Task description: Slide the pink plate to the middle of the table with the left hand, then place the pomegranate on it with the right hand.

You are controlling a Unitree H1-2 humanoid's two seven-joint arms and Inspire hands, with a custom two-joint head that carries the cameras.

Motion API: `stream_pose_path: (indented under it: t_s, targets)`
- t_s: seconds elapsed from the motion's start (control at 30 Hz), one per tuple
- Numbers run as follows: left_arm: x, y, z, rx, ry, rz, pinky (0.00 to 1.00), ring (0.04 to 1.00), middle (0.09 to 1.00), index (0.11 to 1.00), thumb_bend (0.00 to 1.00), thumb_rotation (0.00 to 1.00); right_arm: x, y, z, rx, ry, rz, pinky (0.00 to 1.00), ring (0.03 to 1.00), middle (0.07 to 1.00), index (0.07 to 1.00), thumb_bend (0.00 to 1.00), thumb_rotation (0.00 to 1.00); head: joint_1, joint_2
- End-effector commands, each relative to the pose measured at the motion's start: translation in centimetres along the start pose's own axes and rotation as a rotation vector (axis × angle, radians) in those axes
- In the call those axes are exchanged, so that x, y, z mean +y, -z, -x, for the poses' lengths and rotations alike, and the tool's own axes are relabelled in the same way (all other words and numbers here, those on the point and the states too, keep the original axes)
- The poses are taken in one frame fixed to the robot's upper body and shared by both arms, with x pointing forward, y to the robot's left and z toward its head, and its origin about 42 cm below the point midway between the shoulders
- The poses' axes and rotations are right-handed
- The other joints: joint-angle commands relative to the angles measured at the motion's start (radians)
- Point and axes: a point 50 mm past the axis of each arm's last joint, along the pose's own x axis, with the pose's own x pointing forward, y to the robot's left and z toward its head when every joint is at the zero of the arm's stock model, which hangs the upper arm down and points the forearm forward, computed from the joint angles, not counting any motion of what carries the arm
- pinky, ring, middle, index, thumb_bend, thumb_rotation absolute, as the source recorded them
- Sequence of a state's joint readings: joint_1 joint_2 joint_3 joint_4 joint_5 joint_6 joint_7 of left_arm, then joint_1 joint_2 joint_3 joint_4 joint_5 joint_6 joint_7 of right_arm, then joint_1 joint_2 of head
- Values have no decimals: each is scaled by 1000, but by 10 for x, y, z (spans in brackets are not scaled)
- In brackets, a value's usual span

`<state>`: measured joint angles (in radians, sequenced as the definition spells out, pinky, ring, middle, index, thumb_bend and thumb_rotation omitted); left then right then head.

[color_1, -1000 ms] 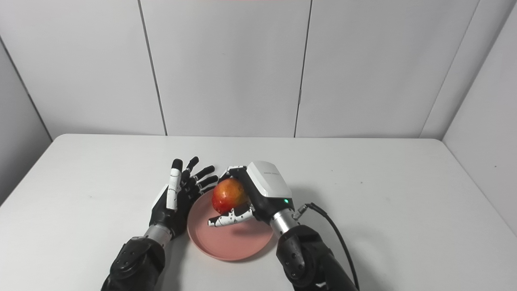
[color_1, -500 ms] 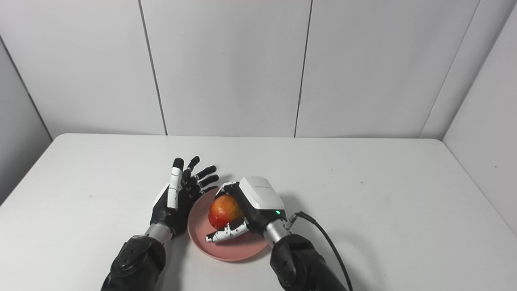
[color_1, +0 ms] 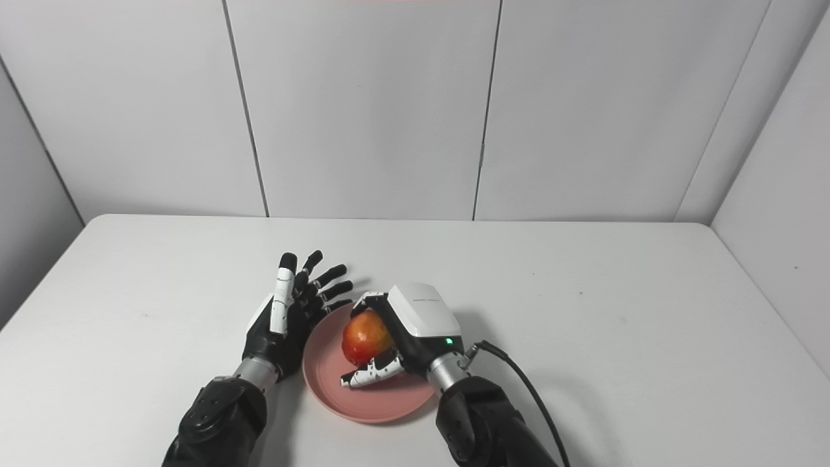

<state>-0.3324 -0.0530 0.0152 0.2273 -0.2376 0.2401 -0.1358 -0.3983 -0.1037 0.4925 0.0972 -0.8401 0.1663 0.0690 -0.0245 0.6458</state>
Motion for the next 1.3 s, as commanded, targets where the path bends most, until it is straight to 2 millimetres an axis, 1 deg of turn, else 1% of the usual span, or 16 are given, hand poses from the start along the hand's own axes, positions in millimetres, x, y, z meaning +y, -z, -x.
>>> stream_pose_path:
  t_s: [0.0, 0.1, 0.3, 0.4, 0.63, 0.87, 1.0, 1.03, 1.07, 1.17, 1.2, 1.23, 1.27]
  targets:
    - [-3, 2, -4, 28, 19, 9, 727, 825, 873, 1000, 816, 1000, -18, -10, -5, -62, 85, 10, 510, 624, 697, 710, 927, 619, 0, -1]
    - [-2, 3, -4, 28, 21, 9, 734, 831, 869, 1000, 819, 1000, -18, -10, -4, -71, 101, 5, 570, 700, 753, 731, 957, 631, -1, -1]
    - [-2, 2, -3, 24, 23, 22, 730, 827, 864, 1000, 821, 1000, -20, -13, -3, -86, 121, -13, 616, 733, 780, 749, 980, 667, -3, 2]
    - [-1, 1, -3, 23, 25, 22, 742, 830, 866, 1000, 818, 1000, -21, -14, -3, -97, 128, -20, 612, 728, 774, 751, 991, 700, -5, 4]
    - [-1, 1, -2, 25, 18, 32, 728, 803, 844, 1000, 807, 998, -28, -20, -3, -115, 138, -43, 596, 713, 773, 752, 984, 718, -9, 5]
    - [0, 0, -1, 38, 12, 15, 815, 822, 825, 1000, 827, 998, -39, -25, -2, -132, 185, -78, 573, 697, 764, 746, 960, 719, -11, 5]
    - [1, -1, 0, 33, 12, 1, 857, 858, 873, 1000, 828, 1000, -46, -27, -1, -148, 234, -112, 568, 685, 751, 746, 905, 757, -9, 7]
    - [1, -1, 0, 25, 9, -9, 862, 862, 878, 1000, 828, 1000, -49, -27, -1, -149, 259, -144, 568, 685, 750, 746, 901, 761, -10, 8]
    - [2, -1, 0, 19, 6, -15, 883, 870, 890, 1000, 836, 1000, -50, -27, -1, -149, 275, -167, 576, 688, 751, 746, 891, 798, -10, 8]
    - [4, -1, 0, -19, -31, -24, 913, 882, 893, 1000, 848, 1000, -55, -22, -2, -136, 336, -332, 582, 706, 775, 751, 894, 868, -9, 8]
    - [4, -1, 0, -35, -46, -25, 902, 886, 898, 997, 851, 999, -56, -20, -2, -131, 349, -380, 616, 745, 809, 766, 894, 910, -9, 8]
    - [4, -1, 0, -45, -55, -27, 898, 888, 899, 995, 852, 998, -57, -18, -2, -128, 355, -407, 631, 759, 820, 771, 892, 922, -9, 8]
    - [4, -1, 0, -69, -73, -31, 910, 899, 907, 985, 873, 989, -58, -15, -2, -117, 376, -479, 693, 798, 840, 779, 883, 922, -8, 8]
